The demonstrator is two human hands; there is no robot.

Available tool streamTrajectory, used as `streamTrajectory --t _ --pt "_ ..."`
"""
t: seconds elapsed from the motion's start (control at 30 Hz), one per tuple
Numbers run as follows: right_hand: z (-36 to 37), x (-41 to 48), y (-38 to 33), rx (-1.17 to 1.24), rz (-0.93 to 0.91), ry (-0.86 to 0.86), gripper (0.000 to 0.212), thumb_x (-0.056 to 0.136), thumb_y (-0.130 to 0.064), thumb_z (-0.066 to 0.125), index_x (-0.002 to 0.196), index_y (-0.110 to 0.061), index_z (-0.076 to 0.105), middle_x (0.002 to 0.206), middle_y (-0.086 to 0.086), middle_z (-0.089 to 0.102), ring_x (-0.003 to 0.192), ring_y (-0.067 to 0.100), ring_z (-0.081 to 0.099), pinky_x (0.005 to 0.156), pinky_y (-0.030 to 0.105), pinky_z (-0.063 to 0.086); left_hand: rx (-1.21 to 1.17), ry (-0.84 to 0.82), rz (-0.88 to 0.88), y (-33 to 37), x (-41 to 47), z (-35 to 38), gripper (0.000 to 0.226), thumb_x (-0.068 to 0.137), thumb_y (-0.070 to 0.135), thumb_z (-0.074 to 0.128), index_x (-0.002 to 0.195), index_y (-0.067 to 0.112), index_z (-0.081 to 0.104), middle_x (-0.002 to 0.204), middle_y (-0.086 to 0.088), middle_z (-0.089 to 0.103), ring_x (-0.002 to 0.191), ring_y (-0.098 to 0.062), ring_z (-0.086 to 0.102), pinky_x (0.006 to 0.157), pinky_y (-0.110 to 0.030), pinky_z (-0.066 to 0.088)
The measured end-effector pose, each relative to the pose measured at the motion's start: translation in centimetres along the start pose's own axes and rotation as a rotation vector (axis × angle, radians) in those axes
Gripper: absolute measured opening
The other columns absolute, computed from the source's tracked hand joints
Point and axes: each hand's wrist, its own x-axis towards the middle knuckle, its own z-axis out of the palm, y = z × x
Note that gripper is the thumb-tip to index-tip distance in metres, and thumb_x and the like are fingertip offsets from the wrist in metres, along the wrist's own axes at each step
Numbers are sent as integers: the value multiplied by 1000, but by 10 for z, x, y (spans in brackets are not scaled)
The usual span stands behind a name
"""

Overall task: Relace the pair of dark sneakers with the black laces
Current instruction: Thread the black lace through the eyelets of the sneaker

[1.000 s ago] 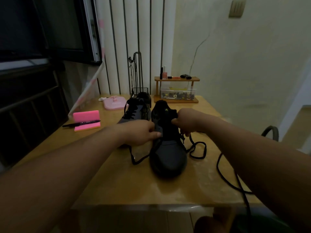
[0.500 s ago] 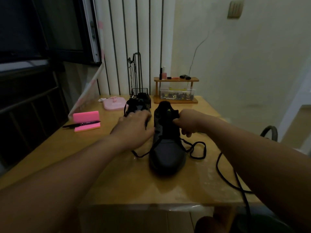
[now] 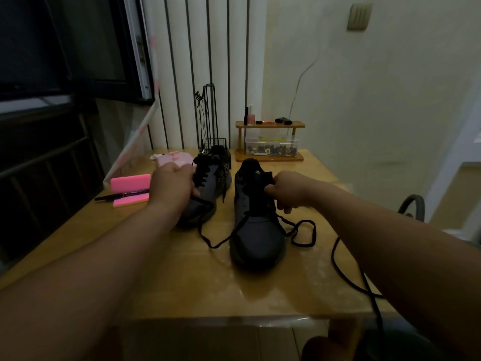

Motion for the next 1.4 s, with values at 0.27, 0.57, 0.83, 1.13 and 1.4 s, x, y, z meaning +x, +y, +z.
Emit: streamTrajectory --t 0.27,0.57,0.83,1.13,1.4 --pt "7 -44 30 134 -181 -165 45 95 -66 57 102 -23 68 98 -2 70 91 12 68 81 33 55 684 -431 385 -14 -37 25 38 96 63 59 96 25 55 95 4 62 82 -15 60 70 -37 52" --pt "-5 -41 45 347 -209 -169 21 101 -25 64 104 -4 65 97 6 73 83 18 60 76 38 50 554 -737 255 11 -33 14 12 103 21 61 94 13 59 85 -4 70 68 -12 66 60 -20 50" --pt "-42 -23 22 524 -106 -45 15 101 -14 64 115 -10 64 99 6 67 77 15 62 65 27 53 359 -444 260 49 11 16 8 105 19 58 106 23 65 105 -5 68 92 -17 63 73 -29 50" --pt "4 -45 -1 31 -356 100 10 101 -25 64 108 -30 68 101 -11 67 94 5 63 79 25 52 474 -354 593 3 -32 40 19 101 25 62 115 36 56 110 15 59 104 -6 61 85 -27 53" --pt "20 -46 -13 -149 -371 87 9 98 -31 69 105 -26 67 98 -9 62 88 8 56 68 22 44 299 -466 357 -64 -65 50 81 94 48 72 161 37 27 158 20 27 140 0 31 113 -25 31"
